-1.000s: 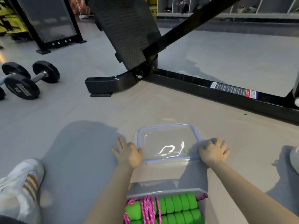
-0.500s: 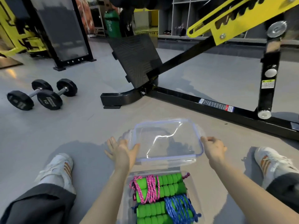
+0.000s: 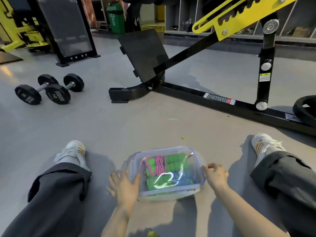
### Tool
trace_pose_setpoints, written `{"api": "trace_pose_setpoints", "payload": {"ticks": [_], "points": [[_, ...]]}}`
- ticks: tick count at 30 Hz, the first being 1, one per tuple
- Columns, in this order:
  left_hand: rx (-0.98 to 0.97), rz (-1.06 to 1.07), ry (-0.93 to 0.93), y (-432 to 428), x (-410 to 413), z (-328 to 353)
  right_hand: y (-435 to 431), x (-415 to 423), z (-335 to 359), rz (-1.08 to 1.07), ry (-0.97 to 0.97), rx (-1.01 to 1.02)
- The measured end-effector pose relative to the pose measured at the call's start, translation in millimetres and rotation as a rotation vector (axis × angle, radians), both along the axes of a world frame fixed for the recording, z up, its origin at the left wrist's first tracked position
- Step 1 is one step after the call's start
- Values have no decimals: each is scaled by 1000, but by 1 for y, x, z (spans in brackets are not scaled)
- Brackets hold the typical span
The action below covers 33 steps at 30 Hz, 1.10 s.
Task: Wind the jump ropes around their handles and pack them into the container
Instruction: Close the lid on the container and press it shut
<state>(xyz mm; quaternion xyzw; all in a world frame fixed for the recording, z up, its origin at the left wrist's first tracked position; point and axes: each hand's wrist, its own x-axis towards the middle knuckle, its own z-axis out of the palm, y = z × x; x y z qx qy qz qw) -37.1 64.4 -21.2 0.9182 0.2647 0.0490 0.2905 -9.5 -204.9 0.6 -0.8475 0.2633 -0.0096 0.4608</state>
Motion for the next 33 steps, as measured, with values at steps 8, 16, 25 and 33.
{"api": "trace_pose_setpoints", "payload": {"ticks": [8, 16, 25, 33], "points": [[333, -213, -195, -10, -6, 1, -1, -11, -9, 107, -99, -351], [492, -836, -160, -13, -11, -15, 11, -26, -25, 845, -299, -790], [567, -871, -157, -13, -19, -19, -10, -19, -36, 1024, -378, -837], [544, -906, -134, -12, -18, -23, -17, -18, -34, 1083, -403, -958]]}}
